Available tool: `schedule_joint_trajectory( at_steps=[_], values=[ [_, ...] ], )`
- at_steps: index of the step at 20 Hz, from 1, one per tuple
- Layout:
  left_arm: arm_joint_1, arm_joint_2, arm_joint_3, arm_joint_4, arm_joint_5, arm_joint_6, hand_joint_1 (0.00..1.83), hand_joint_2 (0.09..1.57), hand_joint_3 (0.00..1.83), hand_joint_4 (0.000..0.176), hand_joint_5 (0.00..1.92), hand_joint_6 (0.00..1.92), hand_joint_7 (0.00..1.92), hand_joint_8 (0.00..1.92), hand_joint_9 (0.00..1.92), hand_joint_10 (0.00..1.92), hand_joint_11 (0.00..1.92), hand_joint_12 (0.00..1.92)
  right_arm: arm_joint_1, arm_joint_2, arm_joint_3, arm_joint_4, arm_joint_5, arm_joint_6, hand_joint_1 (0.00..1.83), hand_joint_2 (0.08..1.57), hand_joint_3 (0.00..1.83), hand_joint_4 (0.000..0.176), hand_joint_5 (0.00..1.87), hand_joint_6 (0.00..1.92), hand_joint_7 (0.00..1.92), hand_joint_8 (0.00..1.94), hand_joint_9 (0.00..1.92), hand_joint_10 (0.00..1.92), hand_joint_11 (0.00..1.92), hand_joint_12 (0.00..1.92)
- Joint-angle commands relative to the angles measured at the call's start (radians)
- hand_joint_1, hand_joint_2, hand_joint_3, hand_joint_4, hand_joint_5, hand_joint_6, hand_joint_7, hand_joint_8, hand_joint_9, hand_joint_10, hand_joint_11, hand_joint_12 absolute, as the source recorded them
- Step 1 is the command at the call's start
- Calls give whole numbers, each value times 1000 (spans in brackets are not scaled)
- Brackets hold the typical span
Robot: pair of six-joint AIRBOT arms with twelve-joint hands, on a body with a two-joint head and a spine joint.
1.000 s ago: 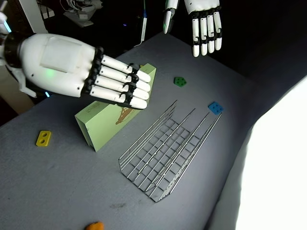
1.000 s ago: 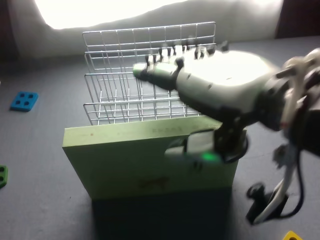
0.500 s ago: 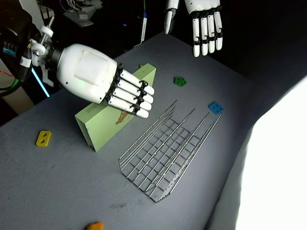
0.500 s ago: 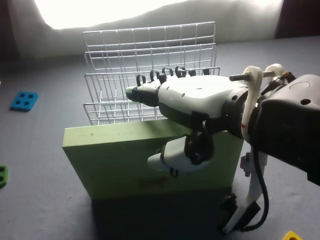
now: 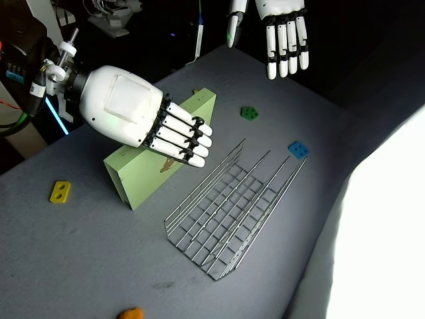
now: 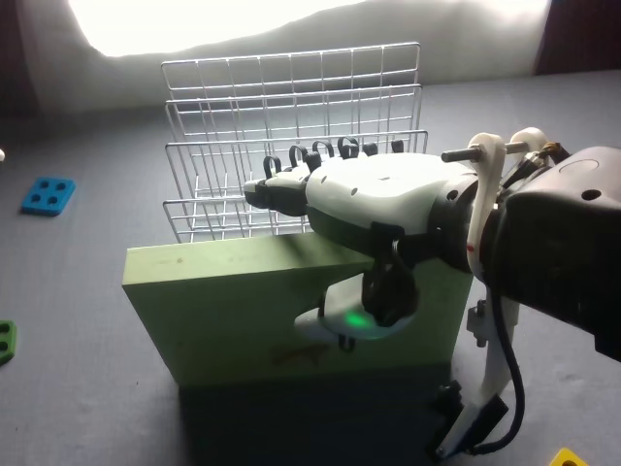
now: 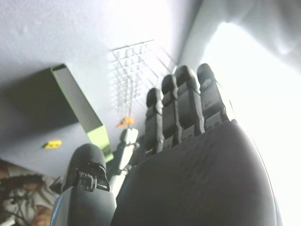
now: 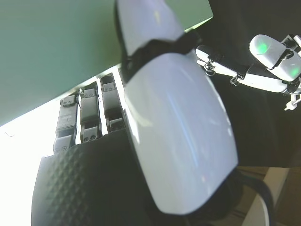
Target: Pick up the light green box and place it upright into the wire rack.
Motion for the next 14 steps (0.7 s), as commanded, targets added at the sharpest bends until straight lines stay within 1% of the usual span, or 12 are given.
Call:
schedule_joint_trajectory(
  at_steps=[1, 3, 4, 13, 14],
  values=[
    [-12, -1, -5, 10, 87, -2, 36, 1233, 0, 39, 210, 1, 226, 3, 171, 5, 0, 134, 8, 2, 1, -48, -16, 14, 1070, 1070, 0, 0, 131, 9, 58, 6, 20, 6, 0, 0],
    [-12, -1, -5, 10, 87, -2, 13, 1235, 0, 34, 216, 3, 240, 5, 174, 4, 0, 137, 7, 2, 3, -34, -21, 22, 1091, 1101, 2, 0, 218, 14, 198, 20, 134, 14, 0, 263],
    [-12, -1, -5, 10, 87, -2, 13, 1236, 0, 34, 216, 3, 242, 5, 175, 4, 0, 139, 6, 2, 5, -15, -27, 22, 1096, 1102, 1, 0, 231, 11, 215, 12, 147, 11, 0, 300],
    [-12, -1, 0, 10, 88, -2, 12, 1236, 0, 34, 217, 2, 243, 3, 176, 3, 0, 142, 0, 2, 8, -14, -27, 22, 1096, 1102, 1, 0, 235, 8, 220, 7, 151, 8, 0, 308],
    [-11, -1, 0, 10, 88, -2, 2, 1233, 0, 39, 179, 1, 216, 1, 151, 1, 0, 83, 0, 2, 9, -14, -27, 22, 1101, 1096, 0, 0, 286, 14, 276, 9, 204, 14, 0, 440]
  ],
)
